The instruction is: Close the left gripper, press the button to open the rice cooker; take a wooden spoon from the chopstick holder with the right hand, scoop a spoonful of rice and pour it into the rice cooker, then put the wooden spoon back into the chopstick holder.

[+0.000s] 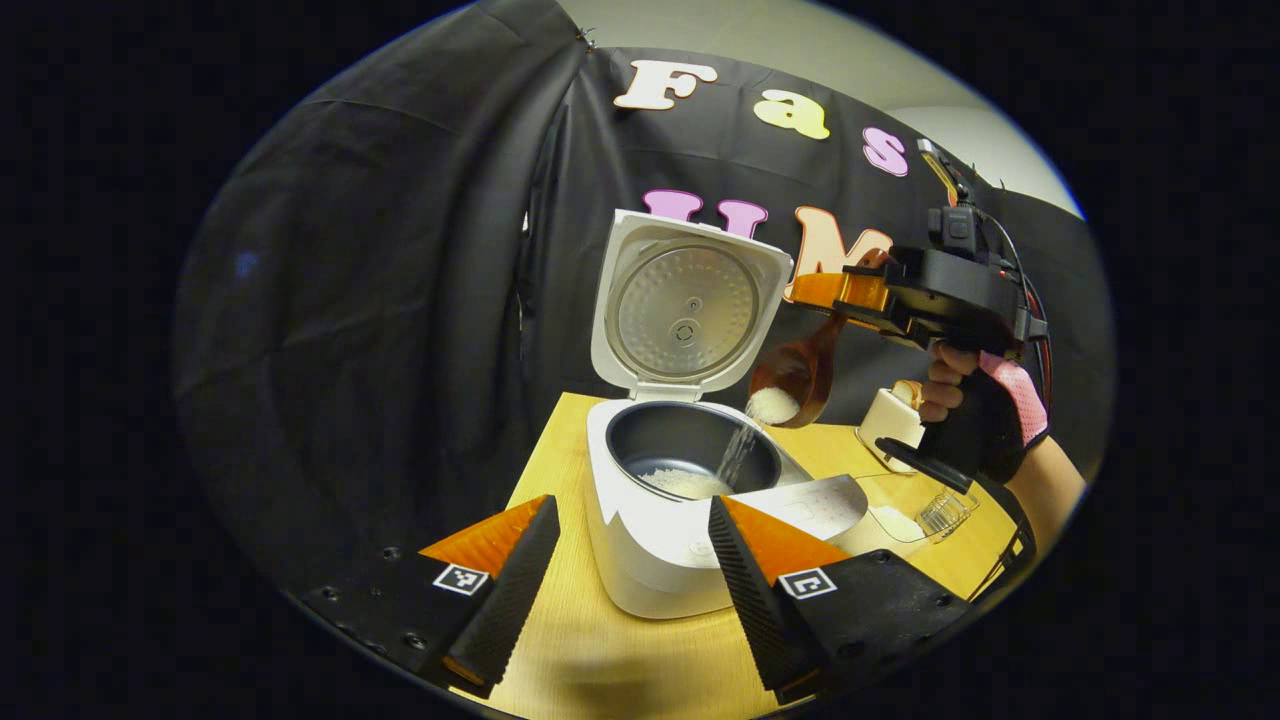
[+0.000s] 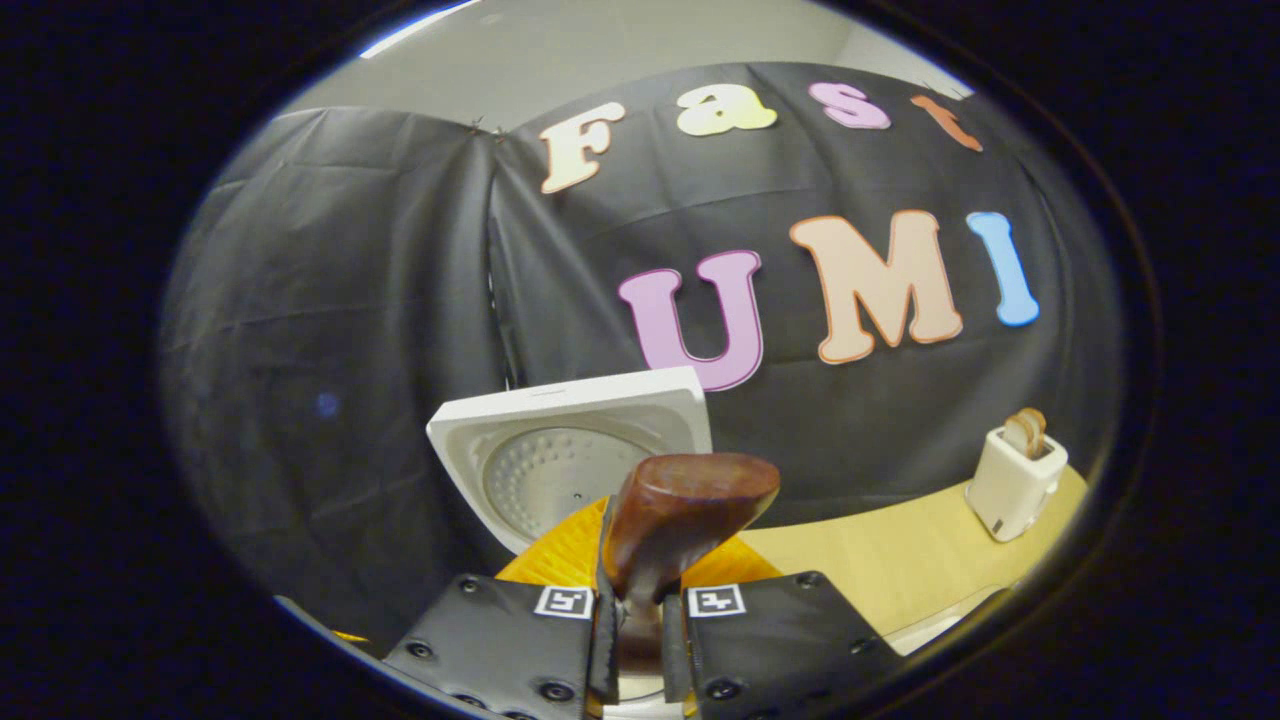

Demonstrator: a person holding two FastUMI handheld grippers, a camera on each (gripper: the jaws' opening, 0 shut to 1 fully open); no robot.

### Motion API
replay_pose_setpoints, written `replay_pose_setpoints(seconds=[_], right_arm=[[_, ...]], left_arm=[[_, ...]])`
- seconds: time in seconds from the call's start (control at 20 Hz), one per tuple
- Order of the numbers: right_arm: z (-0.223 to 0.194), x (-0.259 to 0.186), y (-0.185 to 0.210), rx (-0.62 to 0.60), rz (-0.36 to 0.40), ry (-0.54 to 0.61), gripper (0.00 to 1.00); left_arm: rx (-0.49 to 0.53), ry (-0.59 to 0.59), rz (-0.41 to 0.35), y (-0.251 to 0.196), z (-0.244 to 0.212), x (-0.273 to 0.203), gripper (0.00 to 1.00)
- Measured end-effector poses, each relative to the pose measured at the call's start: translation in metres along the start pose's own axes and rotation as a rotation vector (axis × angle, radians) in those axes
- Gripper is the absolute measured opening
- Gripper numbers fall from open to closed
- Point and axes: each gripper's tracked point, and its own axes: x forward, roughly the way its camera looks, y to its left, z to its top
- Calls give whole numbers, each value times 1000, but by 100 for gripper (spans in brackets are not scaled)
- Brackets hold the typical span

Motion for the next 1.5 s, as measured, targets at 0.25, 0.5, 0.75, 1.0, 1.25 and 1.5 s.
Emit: replay_pose_setpoints(seconds=[0.25,0.5,0.75,1.0,1.25,1.5], right_arm=[[2,-5,29,-220,50,-56,19],[-2,-15,52,-350,98,-98,20],[-2,-16,42,-177,133,-51,21],[9,-25,5,36,121,-29,20],[20,-47,-48,244,95,-17,21],[29,-80,-130,393,23,-13,20]], left_arm=[[1,-1,7,1,-1,-1,89],[11,-6,18,3,-1,0,89],[15,-22,32,1,3,-3,89],[30,-35,32,-10,9,-7,89],[37,-45,16,-39,21,0,88],[19,-88,-3,-65,57,11,88]])
